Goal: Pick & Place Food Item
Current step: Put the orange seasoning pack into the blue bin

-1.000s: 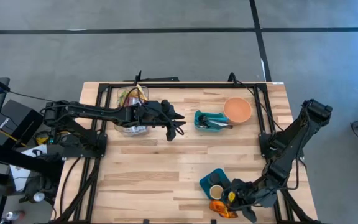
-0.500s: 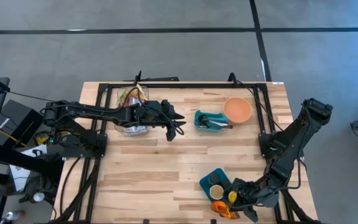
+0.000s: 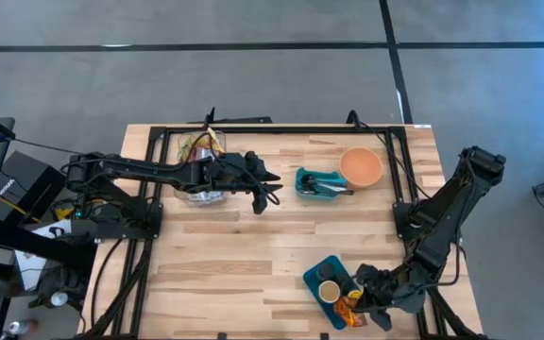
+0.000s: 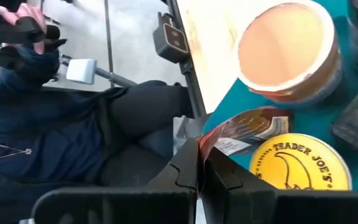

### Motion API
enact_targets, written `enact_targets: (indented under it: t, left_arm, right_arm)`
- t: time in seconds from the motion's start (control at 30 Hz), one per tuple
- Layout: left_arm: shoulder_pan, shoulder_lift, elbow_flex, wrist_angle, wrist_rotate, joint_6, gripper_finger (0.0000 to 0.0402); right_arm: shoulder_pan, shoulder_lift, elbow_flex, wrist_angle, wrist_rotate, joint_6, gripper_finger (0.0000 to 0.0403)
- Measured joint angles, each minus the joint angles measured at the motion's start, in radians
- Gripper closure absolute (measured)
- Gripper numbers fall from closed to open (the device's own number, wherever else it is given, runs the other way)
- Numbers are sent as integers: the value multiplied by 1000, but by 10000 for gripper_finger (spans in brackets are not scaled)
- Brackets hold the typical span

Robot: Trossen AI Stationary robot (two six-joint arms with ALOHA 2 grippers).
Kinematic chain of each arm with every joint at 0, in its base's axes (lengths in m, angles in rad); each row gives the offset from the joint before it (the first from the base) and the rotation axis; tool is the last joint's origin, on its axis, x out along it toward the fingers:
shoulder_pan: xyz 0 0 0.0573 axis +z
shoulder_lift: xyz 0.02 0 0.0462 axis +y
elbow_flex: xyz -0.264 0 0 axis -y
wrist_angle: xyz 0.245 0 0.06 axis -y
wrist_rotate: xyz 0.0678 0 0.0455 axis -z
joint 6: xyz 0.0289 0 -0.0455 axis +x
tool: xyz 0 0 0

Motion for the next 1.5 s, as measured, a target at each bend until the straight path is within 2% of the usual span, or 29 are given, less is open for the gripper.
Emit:
enact_targets:
  t: [0.47,0.8,1.07,1.3,1.5]
  left_arm:
    - [0,0,0,0,0,0,287]
    - [0,0,0,0,0,0,287]
    - [0,0,0,0,0,0,287]
    - [0,0,0,0,0,0,287]
    - [0,0,0,0,0,0,287]
  right_arm:
    - [-36,0,0,-2,5,3,403]
    - [-38,63,-1,8,-32,32,403]
    - [-50,66,0,17,-34,43,402]
    - [-55,66,0,16,-37,46,387]
    - [-62,66,0,16,-40,64,356]
